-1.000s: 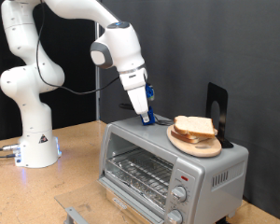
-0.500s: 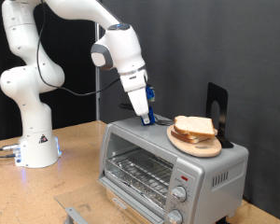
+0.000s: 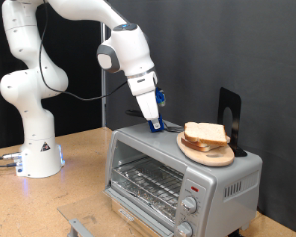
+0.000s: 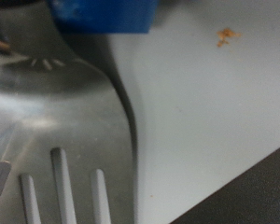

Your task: Make a piece of toast with the oven

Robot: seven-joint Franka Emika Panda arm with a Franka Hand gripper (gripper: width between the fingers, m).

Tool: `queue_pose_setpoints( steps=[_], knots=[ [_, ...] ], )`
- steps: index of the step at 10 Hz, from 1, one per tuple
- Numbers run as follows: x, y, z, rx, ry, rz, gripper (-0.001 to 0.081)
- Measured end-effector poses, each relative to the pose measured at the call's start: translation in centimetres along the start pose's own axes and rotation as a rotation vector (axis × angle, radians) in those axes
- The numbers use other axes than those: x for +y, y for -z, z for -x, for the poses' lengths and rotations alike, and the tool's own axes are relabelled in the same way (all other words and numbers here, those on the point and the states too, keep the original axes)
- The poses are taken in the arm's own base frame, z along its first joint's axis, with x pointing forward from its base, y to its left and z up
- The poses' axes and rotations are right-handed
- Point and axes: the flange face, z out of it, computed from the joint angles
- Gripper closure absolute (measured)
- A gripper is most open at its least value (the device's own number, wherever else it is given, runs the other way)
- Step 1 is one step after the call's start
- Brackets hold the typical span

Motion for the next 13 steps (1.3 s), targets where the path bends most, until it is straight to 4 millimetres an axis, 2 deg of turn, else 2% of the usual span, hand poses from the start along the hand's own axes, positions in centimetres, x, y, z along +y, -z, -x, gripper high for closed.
queue_pose_setpoints(
  steps=[2,3,4,5,6,13],
  knots=[
    [0.02,-0.03,0.02,-0.002,0.001,0.001,0.0000],
    [0.02,-0.04,0.02,-0.002,0.002,0.002,0.0096],
    [0.02,-0.04,0.02,-0.002,0.002,0.002,0.0096],
    [0.02,-0.04,0.02,-0.002,0.002,0.002,0.0299],
    [0.02,-0.04,0.02,-0.003,0.001,0.002,0.0319],
    [0.00,-0.05,0.05,-0.006,0.007,0.005,0.0317]
  ],
)
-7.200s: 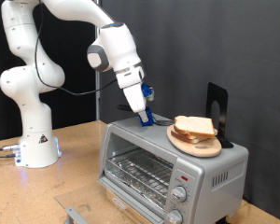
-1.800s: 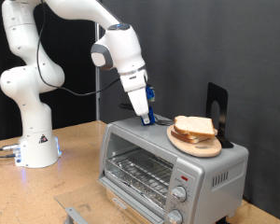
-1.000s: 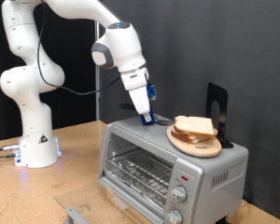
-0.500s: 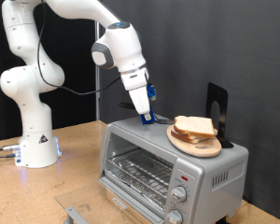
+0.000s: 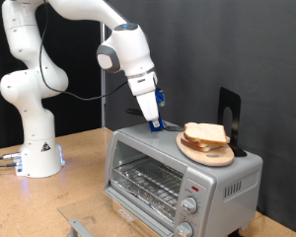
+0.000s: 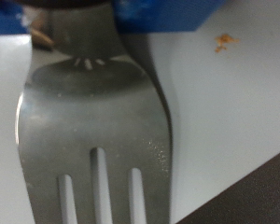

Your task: Make a piece of toast with the oven

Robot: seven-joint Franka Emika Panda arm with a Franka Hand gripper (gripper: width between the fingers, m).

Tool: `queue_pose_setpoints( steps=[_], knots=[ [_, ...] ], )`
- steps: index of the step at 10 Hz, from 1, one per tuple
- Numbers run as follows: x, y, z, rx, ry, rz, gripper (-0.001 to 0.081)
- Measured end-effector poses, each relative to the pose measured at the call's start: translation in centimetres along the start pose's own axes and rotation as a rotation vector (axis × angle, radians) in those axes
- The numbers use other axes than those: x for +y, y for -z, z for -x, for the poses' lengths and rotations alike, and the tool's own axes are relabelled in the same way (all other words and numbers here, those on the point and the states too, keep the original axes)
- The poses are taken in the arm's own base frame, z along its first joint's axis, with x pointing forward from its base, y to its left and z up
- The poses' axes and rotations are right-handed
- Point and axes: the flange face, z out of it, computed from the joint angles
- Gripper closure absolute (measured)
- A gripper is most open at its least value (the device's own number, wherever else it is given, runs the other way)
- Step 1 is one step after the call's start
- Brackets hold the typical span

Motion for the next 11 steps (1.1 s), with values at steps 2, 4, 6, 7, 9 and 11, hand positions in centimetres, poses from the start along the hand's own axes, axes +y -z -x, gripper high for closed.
queue_pose_setpoints(
  steps=[2,4,6,7,9,11],
  knots=[
    [0.00,0.00,0.00,0.000,0.002,0.002,0.0311],
    [0.03,0.05,-0.08,0.010,0.013,0.016,0.0104],
    [0.02,0.09,-0.13,0.015,0.020,0.023,0.0017],
    [0.02,0.10,-0.13,0.015,0.021,0.024,0.0017],
    [0.01,0.09,-0.13,0.015,0.027,0.028,0.0003],
    [0.02,-0.02,-0.02,0.011,0.051,0.045,0.0000]
  ],
)
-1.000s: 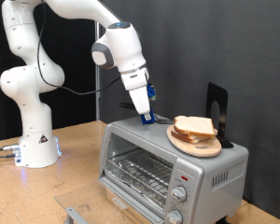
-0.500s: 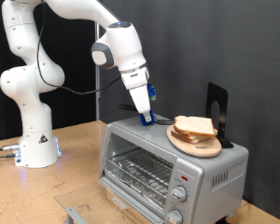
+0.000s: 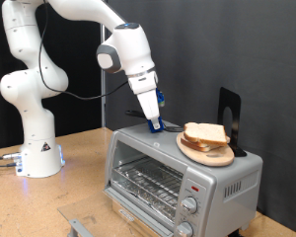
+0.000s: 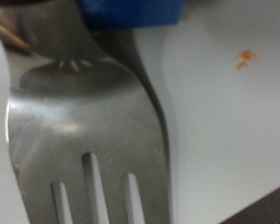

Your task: Make a piece of toast with the oven

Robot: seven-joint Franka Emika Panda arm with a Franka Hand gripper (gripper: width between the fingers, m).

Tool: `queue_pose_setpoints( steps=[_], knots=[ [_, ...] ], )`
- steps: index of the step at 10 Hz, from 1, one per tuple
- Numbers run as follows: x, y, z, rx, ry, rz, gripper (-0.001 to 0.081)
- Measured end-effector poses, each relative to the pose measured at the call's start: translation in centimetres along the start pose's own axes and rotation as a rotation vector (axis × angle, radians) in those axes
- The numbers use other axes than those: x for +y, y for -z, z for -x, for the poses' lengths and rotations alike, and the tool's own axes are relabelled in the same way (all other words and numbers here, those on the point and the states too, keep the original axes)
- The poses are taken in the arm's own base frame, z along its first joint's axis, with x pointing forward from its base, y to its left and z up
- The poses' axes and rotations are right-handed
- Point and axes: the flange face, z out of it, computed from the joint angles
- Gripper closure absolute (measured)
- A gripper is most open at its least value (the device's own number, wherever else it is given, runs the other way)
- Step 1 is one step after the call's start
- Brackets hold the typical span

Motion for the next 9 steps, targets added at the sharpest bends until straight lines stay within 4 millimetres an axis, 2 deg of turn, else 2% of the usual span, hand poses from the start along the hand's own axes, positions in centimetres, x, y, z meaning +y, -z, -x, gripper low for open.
queue_pose_setpoints(
  steps=[9],
  knots=[
    [0.14,-0.24,0.23,0.006,0.017,0.015,0.0000]
  ],
)
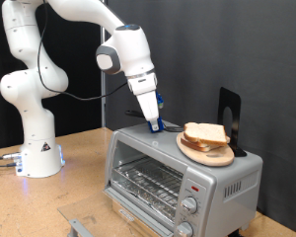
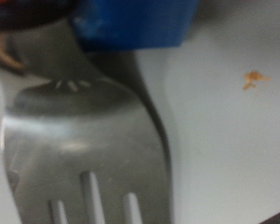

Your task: Make a piece of toast with the oven

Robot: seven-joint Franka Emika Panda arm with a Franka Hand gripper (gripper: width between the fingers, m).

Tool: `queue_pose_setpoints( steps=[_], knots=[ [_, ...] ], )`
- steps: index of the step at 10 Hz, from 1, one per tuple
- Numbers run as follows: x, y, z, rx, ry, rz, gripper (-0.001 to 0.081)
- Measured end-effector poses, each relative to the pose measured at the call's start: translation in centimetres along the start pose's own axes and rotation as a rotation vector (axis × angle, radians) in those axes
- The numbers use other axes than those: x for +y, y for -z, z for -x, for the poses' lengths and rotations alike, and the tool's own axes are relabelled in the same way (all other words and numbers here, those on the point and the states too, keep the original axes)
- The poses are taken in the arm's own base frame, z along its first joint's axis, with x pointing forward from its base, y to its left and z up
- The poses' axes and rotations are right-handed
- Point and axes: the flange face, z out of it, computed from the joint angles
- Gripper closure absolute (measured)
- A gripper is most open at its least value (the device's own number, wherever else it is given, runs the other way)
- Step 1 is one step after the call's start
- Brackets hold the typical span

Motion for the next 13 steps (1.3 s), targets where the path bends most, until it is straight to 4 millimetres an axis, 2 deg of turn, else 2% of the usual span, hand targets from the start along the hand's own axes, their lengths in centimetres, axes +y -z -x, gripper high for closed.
queue_pose_setpoints(
  steps=[10,11,12,13],
  knots=[
    [0.00,0.01,-0.06,0.010,0.000,0.000,0.0009],
    [0.00,0.01,-0.06,0.010,0.000,0.000,0.0170],
    [-0.01,0.00,-0.06,0.010,-0.001,-0.001,0.0170],
    [-0.02,0.00,-0.06,0.009,-0.001,-0.001,0.0330]
  ],
)
